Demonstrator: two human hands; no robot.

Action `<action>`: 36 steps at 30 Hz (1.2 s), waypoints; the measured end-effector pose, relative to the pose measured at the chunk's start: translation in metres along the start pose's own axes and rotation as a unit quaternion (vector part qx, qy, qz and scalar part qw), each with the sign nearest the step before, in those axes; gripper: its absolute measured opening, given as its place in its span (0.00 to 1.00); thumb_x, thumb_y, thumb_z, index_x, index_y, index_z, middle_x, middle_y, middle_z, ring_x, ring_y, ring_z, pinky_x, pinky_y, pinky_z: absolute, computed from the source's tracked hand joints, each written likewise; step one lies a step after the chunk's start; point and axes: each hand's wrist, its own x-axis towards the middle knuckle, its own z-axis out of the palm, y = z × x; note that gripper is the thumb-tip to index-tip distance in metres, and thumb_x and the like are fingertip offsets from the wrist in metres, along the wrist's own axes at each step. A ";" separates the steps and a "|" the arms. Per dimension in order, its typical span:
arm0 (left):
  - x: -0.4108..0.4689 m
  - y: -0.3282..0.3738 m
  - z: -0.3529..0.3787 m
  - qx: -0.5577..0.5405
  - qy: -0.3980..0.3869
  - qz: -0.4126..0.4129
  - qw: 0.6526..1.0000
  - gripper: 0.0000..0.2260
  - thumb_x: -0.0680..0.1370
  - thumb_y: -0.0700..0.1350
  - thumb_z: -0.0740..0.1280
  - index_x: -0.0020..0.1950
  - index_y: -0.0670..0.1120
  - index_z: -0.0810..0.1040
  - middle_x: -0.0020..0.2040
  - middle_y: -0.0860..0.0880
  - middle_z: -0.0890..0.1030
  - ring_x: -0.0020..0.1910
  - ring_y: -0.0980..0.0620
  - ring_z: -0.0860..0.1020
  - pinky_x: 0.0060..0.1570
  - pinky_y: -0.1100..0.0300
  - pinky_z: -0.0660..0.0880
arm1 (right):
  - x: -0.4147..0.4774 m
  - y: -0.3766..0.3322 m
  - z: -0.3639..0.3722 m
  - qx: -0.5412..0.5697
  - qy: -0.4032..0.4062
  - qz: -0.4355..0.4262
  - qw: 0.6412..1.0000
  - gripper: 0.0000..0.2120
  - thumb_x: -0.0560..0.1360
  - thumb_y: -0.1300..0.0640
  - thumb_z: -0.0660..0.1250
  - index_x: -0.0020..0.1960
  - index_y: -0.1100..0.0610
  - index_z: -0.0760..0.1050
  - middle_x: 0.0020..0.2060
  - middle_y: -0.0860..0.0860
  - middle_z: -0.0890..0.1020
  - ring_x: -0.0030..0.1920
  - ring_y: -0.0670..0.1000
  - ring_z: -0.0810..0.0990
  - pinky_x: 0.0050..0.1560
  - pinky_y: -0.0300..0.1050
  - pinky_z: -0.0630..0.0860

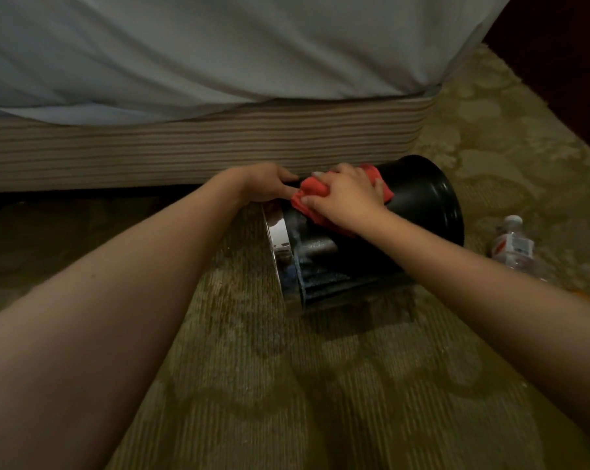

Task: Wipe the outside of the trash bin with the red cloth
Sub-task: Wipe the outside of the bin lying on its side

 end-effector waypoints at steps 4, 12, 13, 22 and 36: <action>0.001 0.001 0.000 0.002 0.004 -0.007 1.000 0.20 0.76 0.46 0.67 0.66 0.42 0.73 0.52 0.41 0.79 0.39 0.52 0.77 0.35 0.69 0.74 | -0.042 0.005 0.014 0.017 0.036 -0.028 0.999 0.31 0.74 0.41 0.62 0.74 0.45 0.57 0.74 0.52 0.57 0.74 0.56 0.51 0.71 0.60 0.44; 0.002 0.002 -0.002 0.047 0.035 -0.011 0.998 0.24 0.75 0.51 0.67 0.69 0.46 0.70 0.56 0.48 0.76 0.49 0.52 0.74 0.33 0.78 0.69 | -0.061 0.007 0.027 0.014 0.064 -0.080 0.995 0.32 0.71 0.37 0.63 0.73 0.44 0.60 0.73 0.51 0.58 0.73 0.55 0.50 0.70 0.65 0.39; 0.002 0.003 -0.003 0.055 0.030 -0.011 0.998 0.23 0.76 0.51 0.67 0.69 0.46 0.70 0.58 0.48 0.76 0.52 0.50 0.74 0.38 0.76 0.70 | -0.043 0.007 0.022 0.022 0.056 -0.056 0.997 0.31 0.72 0.37 0.62 0.72 0.44 0.62 0.72 0.52 0.61 0.73 0.55 0.53 0.69 0.65 0.40; -0.001 0.004 -0.003 0.094 0.022 -0.015 0.995 0.27 0.75 0.53 0.67 0.72 0.47 0.67 0.63 0.48 0.76 0.55 0.55 0.73 0.53 0.66 0.66 | -0.061 -0.001 0.023 -0.002 0.063 -0.029 0.998 0.38 0.70 0.35 0.63 0.75 0.50 0.57 0.74 0.55 0.56 0.74 0.57 0.50 0.70 0.64 0.42; -0.005 0.005 -0.006 0.082 -0.008 0.003 0.997 0.19 0.77 0.51 0.65 0.67 0.46 0.73 0.56 0.45 0.79 0.43 0.54 0.78 0.46 0.65 0.70 | -0.003 0.020 -0.006 -0.024 0.041 0.008 0.999 0.26 0.74 0.35 0.59 0.68 0.46 0.70 0.65 0.53 0.71 0.68 0.54 0.65 0.71 0.60 0.51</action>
